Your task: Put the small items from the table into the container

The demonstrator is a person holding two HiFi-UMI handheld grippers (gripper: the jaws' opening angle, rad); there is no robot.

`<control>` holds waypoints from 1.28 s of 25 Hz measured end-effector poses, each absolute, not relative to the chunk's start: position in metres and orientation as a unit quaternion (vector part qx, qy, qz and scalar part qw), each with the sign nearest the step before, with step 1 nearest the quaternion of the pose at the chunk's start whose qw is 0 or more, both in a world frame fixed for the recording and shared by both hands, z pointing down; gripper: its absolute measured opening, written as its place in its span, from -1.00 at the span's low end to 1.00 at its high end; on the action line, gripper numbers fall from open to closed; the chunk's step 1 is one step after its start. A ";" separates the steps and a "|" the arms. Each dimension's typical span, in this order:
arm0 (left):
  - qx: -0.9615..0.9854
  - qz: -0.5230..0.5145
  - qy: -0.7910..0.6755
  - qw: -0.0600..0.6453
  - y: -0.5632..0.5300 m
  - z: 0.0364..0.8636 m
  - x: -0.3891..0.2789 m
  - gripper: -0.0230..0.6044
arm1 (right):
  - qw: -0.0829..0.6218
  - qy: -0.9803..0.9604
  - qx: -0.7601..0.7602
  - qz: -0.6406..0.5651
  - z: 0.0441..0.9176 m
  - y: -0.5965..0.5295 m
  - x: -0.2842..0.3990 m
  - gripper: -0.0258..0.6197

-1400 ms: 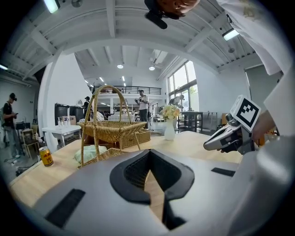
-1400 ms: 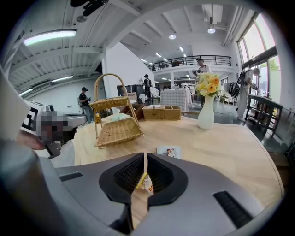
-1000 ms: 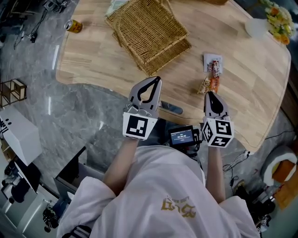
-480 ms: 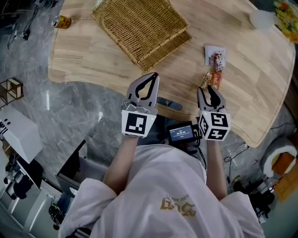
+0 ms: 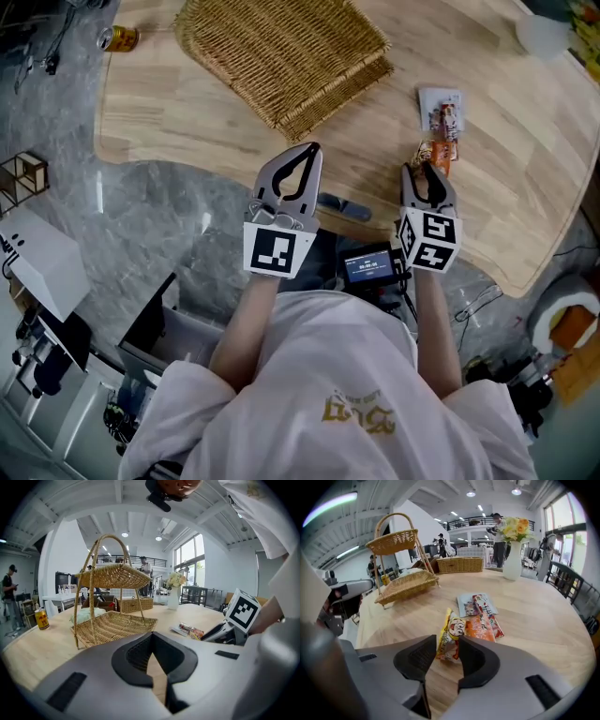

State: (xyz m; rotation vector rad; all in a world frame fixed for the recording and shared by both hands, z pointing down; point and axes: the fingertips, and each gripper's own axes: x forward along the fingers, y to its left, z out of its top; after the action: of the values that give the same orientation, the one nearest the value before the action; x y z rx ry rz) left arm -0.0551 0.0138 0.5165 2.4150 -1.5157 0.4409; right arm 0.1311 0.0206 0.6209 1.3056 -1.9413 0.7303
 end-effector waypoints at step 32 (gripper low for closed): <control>0.834 0.136 -0.526 0.094 0.012 0.486 -0.068 -0.95 | 0.285 -0.765 0.519 0.254 0.566 0.006 0.122 -0.85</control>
State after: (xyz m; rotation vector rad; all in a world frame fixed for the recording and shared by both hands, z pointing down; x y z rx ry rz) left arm -0.0675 0.0124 0.4858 2.4753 -1.5614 0.4023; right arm 0.1217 0.0062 0.5657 1.3879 -2.0446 0.6792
